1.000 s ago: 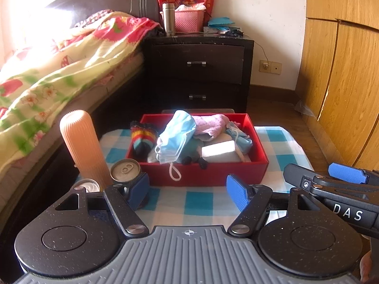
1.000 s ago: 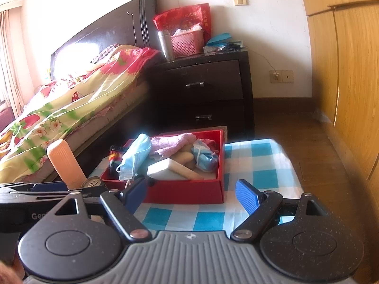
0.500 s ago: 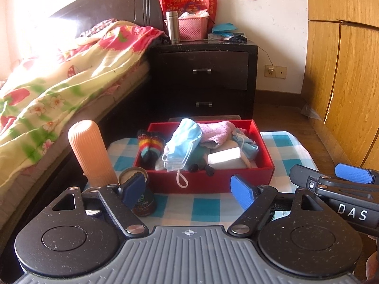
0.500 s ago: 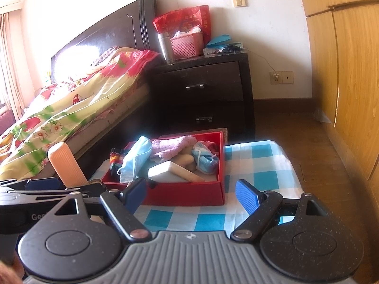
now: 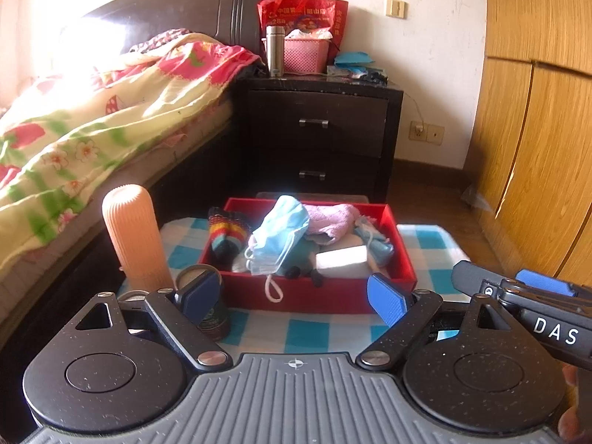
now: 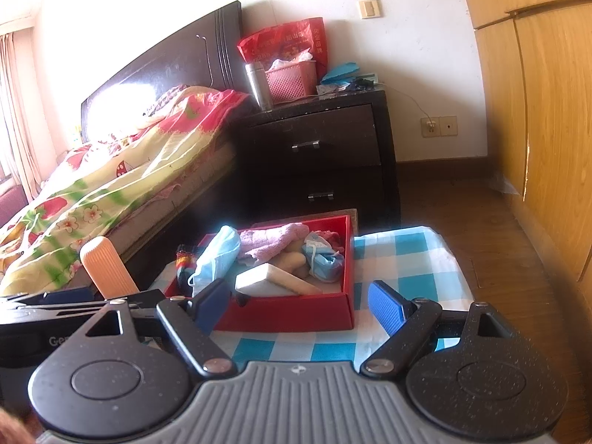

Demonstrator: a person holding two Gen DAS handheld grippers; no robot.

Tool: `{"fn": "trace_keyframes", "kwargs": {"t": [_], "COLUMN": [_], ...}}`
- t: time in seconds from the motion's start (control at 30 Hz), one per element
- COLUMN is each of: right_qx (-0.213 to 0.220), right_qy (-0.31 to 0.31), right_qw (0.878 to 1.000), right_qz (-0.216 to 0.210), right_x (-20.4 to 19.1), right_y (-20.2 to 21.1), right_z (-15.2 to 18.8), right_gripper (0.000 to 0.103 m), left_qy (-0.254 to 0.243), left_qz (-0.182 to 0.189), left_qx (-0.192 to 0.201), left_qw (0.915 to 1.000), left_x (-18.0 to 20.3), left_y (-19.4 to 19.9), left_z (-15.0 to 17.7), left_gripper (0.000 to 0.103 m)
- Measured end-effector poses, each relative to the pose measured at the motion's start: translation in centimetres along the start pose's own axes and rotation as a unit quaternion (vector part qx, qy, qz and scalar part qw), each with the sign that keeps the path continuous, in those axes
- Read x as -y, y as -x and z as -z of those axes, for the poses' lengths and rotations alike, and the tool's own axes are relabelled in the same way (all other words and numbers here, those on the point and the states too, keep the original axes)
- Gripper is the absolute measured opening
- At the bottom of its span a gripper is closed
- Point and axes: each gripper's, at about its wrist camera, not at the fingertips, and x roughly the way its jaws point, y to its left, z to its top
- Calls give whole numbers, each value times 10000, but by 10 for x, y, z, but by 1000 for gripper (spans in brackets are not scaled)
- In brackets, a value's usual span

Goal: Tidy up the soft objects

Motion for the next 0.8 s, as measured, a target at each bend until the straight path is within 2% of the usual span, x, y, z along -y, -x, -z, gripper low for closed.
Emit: {"fn": "trace_keyframes", "kwargs": {"t": [0.17,0.2,0.27,0.43,0.53,0.6,0.73,0.8], "right_qx": [119,136,185,13,-270,-530,-1364,-1788], "right_qy": [-58,-38,-90,-440,-329,-99,182,238], "right_qw": [9999,9999,9998,9990,9989,9978,9873,9791], "right_qz": [-38,-34,-21,16,196,394,799,943], "right_x": [0,0,2,16,20,22,31,35], "right_y": [3,3,5,-2,-15,-30,-72,-94], "right_z": [-3,-4,-5,-6,3,15,48,66], "right_gripper": [63,63,64,67,70,78,78,78], "left_qy": [-7,4,50,96,-134,-178,-197,-210], "left_qz": [71,16,-206,-115,-266,-289,-332,-310], "left_qx": [192,133,-49,-485,-765,-921,-1671,-1868], "left_qw": [9998,9999,9998,9987,9966,9952,9852,9817], "left_x": [0,-1,-4,-12,-9,-10,-11,-11], "left_y": [4,1,-5,-22,-34,-42,-70,-81], "left_z": [-1,-2,-3,5,15,25,54,71], "left_gripper": [87,97,98,97,97,97,97,97]}}
